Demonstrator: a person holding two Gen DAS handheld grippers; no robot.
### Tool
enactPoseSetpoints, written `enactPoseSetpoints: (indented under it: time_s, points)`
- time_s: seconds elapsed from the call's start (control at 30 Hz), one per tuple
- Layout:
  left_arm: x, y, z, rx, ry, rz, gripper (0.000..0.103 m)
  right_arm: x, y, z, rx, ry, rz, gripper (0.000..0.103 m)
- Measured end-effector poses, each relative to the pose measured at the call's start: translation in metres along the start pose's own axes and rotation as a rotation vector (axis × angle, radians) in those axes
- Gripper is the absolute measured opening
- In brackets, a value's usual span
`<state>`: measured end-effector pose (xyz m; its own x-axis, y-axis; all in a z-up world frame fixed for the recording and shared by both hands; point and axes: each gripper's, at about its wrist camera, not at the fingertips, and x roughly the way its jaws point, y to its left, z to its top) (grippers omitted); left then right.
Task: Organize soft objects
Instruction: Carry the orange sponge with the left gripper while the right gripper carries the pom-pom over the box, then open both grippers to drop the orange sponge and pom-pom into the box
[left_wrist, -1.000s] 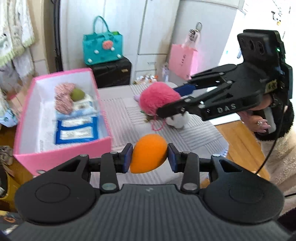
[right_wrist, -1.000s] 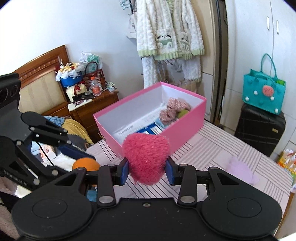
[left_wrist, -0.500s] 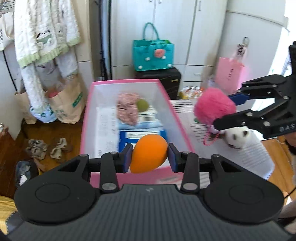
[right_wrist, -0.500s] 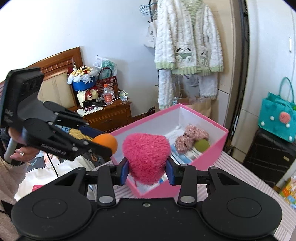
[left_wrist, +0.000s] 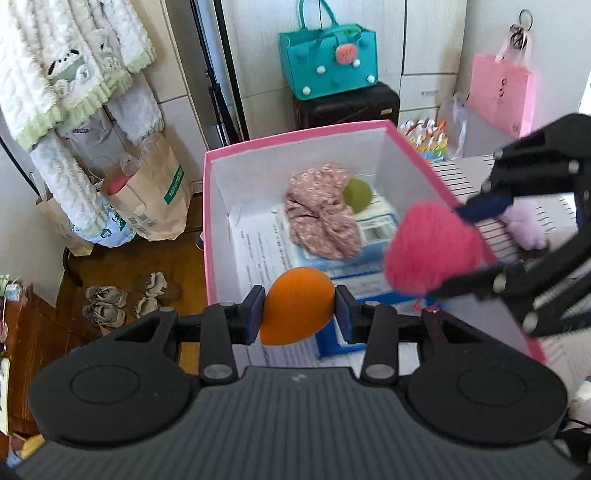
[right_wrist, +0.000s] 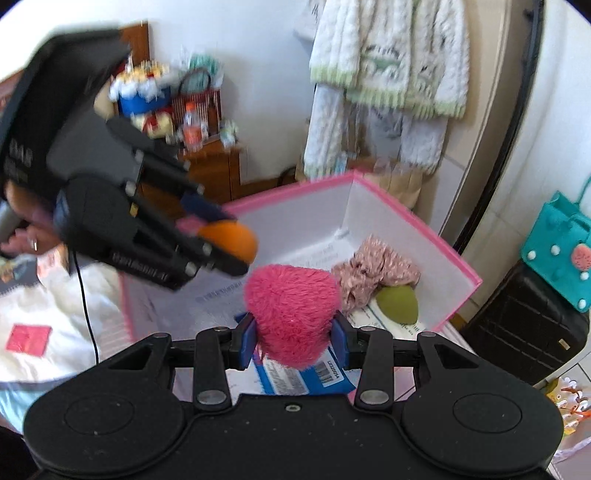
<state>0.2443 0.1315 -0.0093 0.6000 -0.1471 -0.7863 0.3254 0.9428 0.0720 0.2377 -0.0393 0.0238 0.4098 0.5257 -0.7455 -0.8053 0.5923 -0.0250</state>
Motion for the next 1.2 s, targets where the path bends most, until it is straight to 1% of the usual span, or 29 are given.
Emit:
enactPoseSetpoints:
  time_s: [0.13, 0.2, 0.27, 0.4, 0.47, 0.57, 0.63, 0.7, 0.73, 0.77, 0.83, 0.9, 0.97, 1.03, 1.1, 1.2]
  points:
    - [0.020, 0.009, 0.016, 0.001, 0.018, 0.002, 0.039, 0.036, -0.007, 0.001, -0.025, 0.092, 0.024, 0.046]
    - [0.029, 0.010, 0.023, 0.012, 0.026, -0.002, 0.040, 0.048, -0.007, 0.000, -0.048, 0.123, 0.034, 0.046]
    - [0.040, 0.011, 0.027, 0.014, 0.055, -0.002, 0.040, 0.058, -0.007, 0.000, -0.072, 0.151, 0.049, 0.046]
    - [0.055, 0.006, 0.027, 0.041, 0.109, 0.025, 0.042, 0.073, -0.008, 0.002, -0.084, 0.186, 0.052, 0.046]
    - [0.056, 0.002, 0.026, 0.057, 0.103, 0.034, 0.042, 0.078, -0.009, 0.004, -0.091, 0.201, 0.052, 0.047]
    - [0.058, -0.007, 0.025, 0.043, 0.134, 0.034, 0.043, 0.086, -0.009, 0.005, -0.109, 0.224, 0.053, 0.048]
    - [0.056, -0.008, 0.026, 0.032, 0.132, 0.042, 0.043, 0.091, -0.009, 0.004, -0.117, 0.238, 0.035, 0.049]
    - [0.052, -0.009, 0.026, 0.019, 0.115, 0.036, 0.044, 0.092, -0.010, 0.002, -0.118, 0.234, 0.013, 0.050]
    - [0.049, -0.009, 0.026, 0.014, 0.108, 0.049, 0.044, 0.092, -0.010, 0.001, -0.112, 0.229, 0.003, 0.051]
    - [0.047, -0.010, 0.026, 0.015, 0.098, 0.062, 0.045, 0.089, -0.011, 0.001, -0.104, 0.217, -0.001, 0.054]
    - [0.040, -0.014, 0.025, 0.024, 0.080, 0.075, 0.046, 0.081, -0.012, 0.001, -0.091, 0.192, 0.000, 0.058]
    - [0.033, -0.015, 0.026, 0.020, 0.073, 0.070, 0.047, 0.070, -0.011, 0.001, -0.081, 0.164, -0.016, 0.058]
    - [0.022, -0.015, 0.025, 0.015, 0.058, 0.066, 0.052, 0.057, -0.008, 0.002, -0.078, 0.140, -0.028, 0.060]
    - [0.010, -0.017, 0.022, 0.017, 0.045, 0.078, 0.054, 0.045, -0.005, 0.001, -0.069, 0.122, -0.040, 0.061]
    - [0.001, -0.019, 0.020, 0.021, 0.050, 0.081, 0.056, 0.032, -0.003, 0.001, -0.054, 0.105, -0.050, 0.062]
    - [-0.014, -0.021, 0.016, 0.005, 0.068, 0.056, 0.057, 0.014, 0.000, -0.001, -0.028, 0.084, -0.042, 0.062]
